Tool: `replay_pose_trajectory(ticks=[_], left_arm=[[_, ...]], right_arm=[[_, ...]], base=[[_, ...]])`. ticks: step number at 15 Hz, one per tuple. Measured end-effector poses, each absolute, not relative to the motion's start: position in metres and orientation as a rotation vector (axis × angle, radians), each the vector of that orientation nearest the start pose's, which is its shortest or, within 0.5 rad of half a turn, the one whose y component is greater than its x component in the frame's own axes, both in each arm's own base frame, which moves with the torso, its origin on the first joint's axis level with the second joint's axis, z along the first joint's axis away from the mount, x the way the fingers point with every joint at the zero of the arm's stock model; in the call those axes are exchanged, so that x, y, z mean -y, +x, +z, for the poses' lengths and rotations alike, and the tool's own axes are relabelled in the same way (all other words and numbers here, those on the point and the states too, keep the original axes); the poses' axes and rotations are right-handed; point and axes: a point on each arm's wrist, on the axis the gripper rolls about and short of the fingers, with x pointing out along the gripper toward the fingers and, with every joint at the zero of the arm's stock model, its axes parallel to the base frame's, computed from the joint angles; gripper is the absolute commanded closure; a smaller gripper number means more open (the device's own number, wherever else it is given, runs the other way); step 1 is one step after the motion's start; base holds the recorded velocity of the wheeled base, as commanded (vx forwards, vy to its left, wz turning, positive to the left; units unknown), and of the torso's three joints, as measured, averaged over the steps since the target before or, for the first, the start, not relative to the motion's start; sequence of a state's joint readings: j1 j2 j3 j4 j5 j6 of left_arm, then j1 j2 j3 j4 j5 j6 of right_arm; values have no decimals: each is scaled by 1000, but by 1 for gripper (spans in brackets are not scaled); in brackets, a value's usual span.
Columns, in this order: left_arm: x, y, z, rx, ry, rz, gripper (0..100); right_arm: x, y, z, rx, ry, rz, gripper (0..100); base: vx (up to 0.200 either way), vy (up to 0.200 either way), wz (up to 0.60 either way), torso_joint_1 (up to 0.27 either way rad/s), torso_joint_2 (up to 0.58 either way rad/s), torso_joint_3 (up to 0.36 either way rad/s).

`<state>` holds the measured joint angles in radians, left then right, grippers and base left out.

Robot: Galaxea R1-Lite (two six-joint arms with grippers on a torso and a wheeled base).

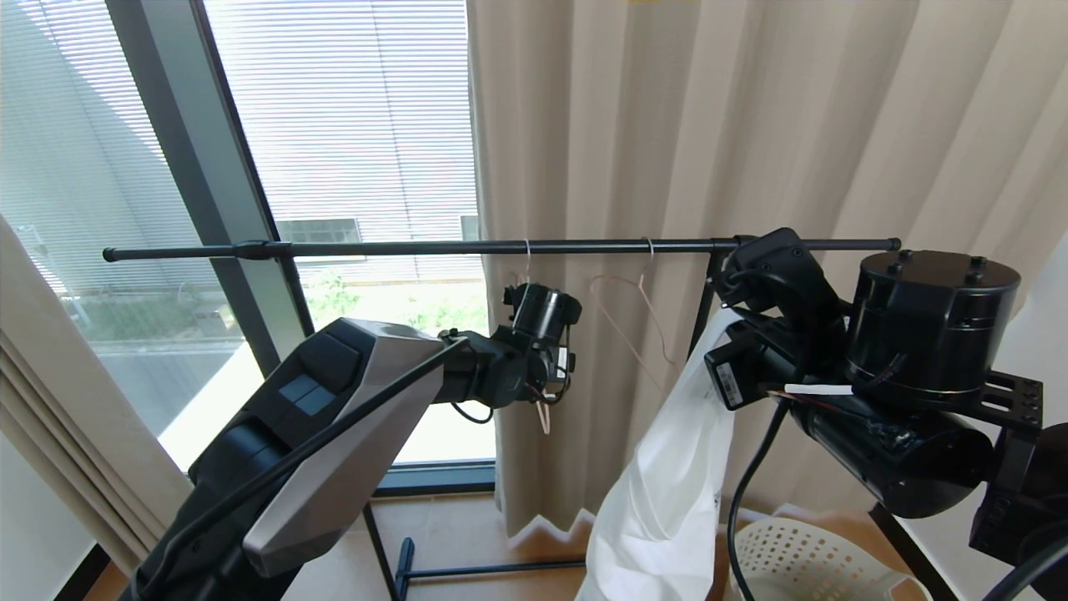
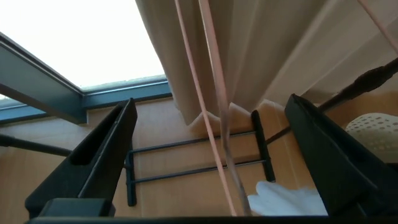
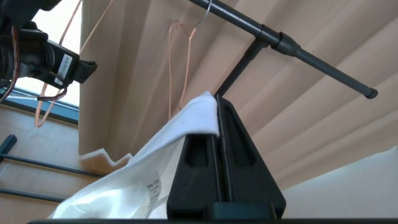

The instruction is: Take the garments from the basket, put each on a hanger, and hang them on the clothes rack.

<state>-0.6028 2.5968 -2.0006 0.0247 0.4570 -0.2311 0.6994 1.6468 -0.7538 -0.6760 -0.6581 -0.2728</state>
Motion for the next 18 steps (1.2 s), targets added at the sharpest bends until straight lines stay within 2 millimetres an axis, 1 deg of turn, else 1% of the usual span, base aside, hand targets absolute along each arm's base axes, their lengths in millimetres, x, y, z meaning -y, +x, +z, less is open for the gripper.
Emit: replay_pose_trajectory(ticks=[4,10,14,15,18], left_arm=[[280,445,54,-550,96,-31,0],[267,453,54,-549,97,-6,0],[267,455,54,-538,96,-8,0],[267,455,54,-538,95,-7,100],[267,454,54,-542,98,-8,100]], right_arm=[[-174,229,187,-168,-411,65,100],[-175,229,186,-171,-414,67,100],[-176,230,184,-178,-418,67,100],[-176,230,183,-179,-420,68,100],[-177,231,182,-181,-422,69,100]], base=[[0,0,0,0,0,0],[0,0,0,0,0,0],[0,0,0,0,0,0],[0,0,0,0,0,0],[0,0,0,0,0,0]])
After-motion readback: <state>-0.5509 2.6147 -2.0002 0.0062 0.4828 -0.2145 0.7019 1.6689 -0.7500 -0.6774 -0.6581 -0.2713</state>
